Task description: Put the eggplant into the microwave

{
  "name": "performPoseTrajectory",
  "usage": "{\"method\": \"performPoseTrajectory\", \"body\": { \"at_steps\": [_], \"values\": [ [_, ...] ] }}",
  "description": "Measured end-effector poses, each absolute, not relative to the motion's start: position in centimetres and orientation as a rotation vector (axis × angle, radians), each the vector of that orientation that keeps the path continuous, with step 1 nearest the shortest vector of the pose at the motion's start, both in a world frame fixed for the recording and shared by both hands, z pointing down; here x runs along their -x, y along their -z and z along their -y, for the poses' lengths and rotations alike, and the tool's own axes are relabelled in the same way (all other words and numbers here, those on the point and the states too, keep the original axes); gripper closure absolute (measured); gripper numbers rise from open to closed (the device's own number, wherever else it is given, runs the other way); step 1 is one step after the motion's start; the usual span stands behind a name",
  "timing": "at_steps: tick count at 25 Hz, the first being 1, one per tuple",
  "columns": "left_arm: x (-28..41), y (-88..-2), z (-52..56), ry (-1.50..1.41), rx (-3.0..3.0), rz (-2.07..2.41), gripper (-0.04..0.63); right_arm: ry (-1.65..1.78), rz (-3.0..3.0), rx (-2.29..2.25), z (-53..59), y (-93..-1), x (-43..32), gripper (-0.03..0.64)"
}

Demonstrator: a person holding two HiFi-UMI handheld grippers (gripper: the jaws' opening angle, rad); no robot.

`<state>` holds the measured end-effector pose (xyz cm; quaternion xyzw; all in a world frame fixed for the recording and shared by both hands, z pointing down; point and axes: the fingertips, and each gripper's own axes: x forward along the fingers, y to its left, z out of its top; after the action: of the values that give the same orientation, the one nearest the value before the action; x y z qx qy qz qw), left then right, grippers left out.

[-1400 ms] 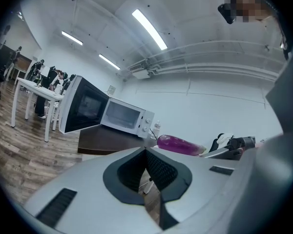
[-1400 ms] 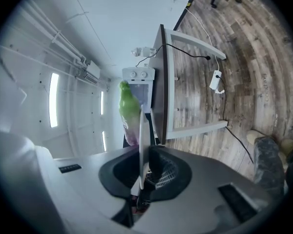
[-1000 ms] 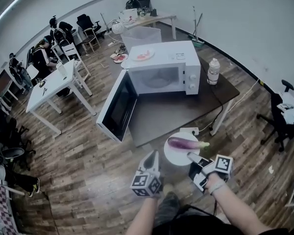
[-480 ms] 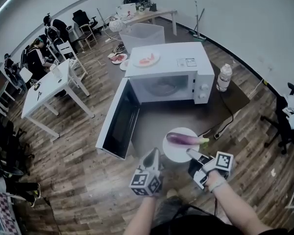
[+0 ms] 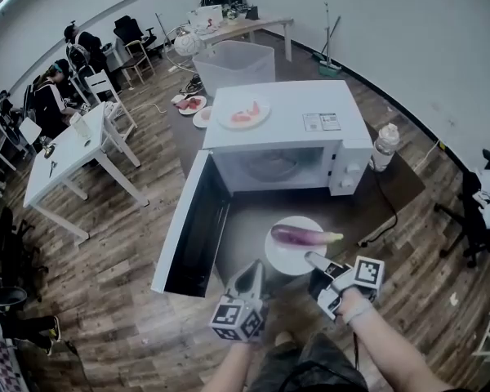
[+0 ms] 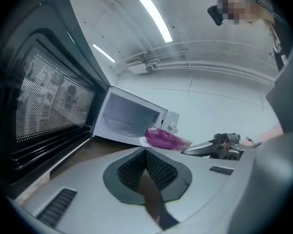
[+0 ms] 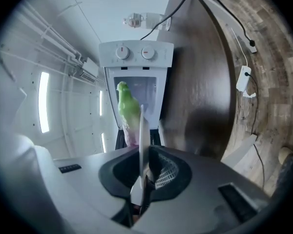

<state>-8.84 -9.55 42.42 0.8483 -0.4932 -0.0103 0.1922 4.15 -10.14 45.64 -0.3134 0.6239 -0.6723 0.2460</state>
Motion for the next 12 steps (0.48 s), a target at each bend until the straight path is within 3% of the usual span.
{"method": "performPoseTrajectory", "body": {
  "at_steps": [12],
  "values": [
    [9.8,-44.9,16.3,0.066,-2.327,1.485,0.591,1.868,-1.729,0.809,18.7,-47.2,-3.8,0.591]
  ]
}}
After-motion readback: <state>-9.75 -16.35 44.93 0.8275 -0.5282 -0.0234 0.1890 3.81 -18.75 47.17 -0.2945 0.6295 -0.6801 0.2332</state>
